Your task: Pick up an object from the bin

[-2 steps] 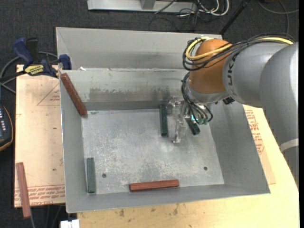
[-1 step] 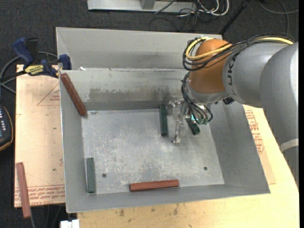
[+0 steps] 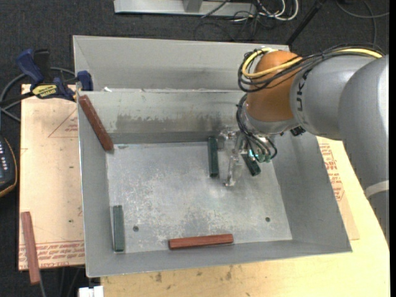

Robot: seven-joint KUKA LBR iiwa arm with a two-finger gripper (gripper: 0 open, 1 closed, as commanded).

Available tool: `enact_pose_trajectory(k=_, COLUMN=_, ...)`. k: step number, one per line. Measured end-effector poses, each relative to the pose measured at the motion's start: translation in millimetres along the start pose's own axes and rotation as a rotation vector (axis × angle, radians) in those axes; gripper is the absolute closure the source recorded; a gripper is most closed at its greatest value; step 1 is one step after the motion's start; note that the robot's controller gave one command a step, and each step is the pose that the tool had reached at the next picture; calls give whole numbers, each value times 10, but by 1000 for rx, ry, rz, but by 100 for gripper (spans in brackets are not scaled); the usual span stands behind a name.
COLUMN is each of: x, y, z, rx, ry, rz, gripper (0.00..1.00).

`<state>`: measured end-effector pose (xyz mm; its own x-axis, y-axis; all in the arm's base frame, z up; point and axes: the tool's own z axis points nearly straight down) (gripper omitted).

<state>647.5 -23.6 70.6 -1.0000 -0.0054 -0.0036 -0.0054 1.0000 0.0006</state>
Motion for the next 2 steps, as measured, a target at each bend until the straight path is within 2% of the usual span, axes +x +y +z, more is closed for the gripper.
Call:
enact_pose_trajectory(k=1, x=0, y=1, z=0, rx=0, ry=0, rz=0, gripper=0)
enact_pose_trajectory(k=2, x=90, y=298, z=5, rx=-2, ry=1, rz=-643, gripper=0)
